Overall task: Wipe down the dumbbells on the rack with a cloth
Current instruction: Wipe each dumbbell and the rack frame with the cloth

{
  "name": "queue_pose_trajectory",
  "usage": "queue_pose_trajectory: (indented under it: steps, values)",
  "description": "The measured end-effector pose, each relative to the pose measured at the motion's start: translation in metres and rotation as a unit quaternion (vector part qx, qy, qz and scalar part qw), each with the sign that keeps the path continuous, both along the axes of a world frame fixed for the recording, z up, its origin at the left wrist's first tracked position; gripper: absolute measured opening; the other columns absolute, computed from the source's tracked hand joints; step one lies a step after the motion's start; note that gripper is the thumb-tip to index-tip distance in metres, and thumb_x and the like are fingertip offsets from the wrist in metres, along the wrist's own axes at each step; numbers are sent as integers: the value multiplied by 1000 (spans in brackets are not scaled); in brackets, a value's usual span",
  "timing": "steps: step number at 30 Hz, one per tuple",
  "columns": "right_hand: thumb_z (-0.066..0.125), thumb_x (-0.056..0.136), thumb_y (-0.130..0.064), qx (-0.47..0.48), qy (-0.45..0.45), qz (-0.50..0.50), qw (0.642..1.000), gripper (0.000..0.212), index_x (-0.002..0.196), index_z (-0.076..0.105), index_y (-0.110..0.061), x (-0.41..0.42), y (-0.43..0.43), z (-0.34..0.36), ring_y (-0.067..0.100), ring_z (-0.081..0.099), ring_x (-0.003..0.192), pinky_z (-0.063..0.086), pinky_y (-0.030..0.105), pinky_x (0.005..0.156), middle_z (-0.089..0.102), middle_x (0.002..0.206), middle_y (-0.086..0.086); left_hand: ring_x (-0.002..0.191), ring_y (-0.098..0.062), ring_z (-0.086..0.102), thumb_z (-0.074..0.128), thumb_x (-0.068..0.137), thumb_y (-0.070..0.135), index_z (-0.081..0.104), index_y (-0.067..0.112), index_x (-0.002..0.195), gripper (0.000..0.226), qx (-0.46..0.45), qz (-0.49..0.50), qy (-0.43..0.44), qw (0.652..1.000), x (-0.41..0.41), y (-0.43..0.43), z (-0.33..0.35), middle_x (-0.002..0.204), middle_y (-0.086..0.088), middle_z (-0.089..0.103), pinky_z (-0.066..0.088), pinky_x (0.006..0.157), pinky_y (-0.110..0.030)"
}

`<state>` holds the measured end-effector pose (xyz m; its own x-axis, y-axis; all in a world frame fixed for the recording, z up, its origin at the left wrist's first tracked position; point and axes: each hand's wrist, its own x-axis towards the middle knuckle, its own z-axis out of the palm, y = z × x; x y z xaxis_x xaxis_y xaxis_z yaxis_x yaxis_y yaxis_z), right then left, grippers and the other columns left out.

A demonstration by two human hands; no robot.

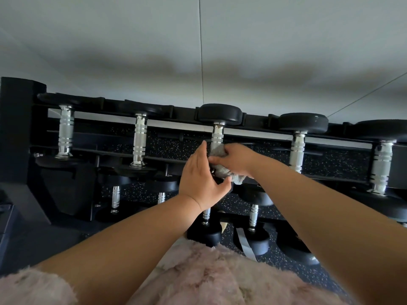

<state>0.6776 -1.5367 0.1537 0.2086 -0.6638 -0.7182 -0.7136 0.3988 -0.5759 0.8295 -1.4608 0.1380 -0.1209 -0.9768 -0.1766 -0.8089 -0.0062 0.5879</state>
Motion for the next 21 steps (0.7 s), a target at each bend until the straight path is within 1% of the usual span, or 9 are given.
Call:
queue_pose_trajectory:
  steps: [2,4,6,7,10,13,15,18,21]
  values:
    - [72,87,-60,1,-27,-61,998,42,106,62,-24,5,-10,8,9,69,69,53,24,53,72,88,-2,151,-23,34,56,79,65,12,5,166,114,-6,-2,5,1000,0,0,0,164,-12,36,24,127,-32]
    - [77,87,-54,-16,-81,-186,979,40,105,63,-21,17,-19,5,13,71,80,53,23,60,72,89,-2,151,-20,33,63,80,60,10,6,166,115,-10,0,16,1000,1,-1,0,165,-9,35,22,126,-27]
    - [78,87,-48,-31,-124,-287,949,35,105,67,-20,30,-18,-2,19,73,89,59,31,73,75,93,1,152,-19,32,69,80,57,10,8,167,116,-3,1,23,1000,0,-2,1,167,-8,33,24,128,-32]
    - [77,88,-48,-29,-132,-306,942,34,105,68,-20,33,-15,-4,19,73,89,60,32,75,75,94,1,153,-19,31,70,80,56,10,8,167,116,3,2,26,1000,0,-3,1,168,-7,32,25,128,-35]
    - [68,94,-55,9,-124,-249,960,39,110,69,-19,27,2,0,17,72,89,55,25,68,75,95,0,155,-21,29,75,83,53,12,7,166,115,14,3,18,1000,0,-2,0,169,-9,29,22,129,-35]
    - [57,97,-61,9,-34,-93,995,36,104,68,-28,8,14,11,18,71,83,52,25,61,74,88,-1,154,-25,30,74,85,56,14,6,166,113,16,-15,-6,1000,1,-2,1,167,-12,32,20,129,-33]
    - [55,98,-61,15,14,-56,998,33,96,67,-31,-6,20,17,20,67,76,52,28,63,75,85,3,148,-24,40,73,83,61,22,8,164,109,19,-26,-17,999,1,-3,1,162,-10,42,25,124,-32]
    - [55,100,-58,9,-15,-158,987,39,100,72,-22,-25,31,31,19,70,82,56,31,77,77,90,3,133,-21,57,61,78,74,25,20,163,107,39,-19,-14,999,1,-5,5,151,0,54,46,113,-36]
    - [44,101,-65,-21,13,-246,969,59,107,74,-15,-35,46,40,21,70,89,55,37,88,75,93,4,132,-24,59,49,77,78,18,23,163,107,59,-20,-23,998,0,-5,10,153,0,53,51,109,-42]
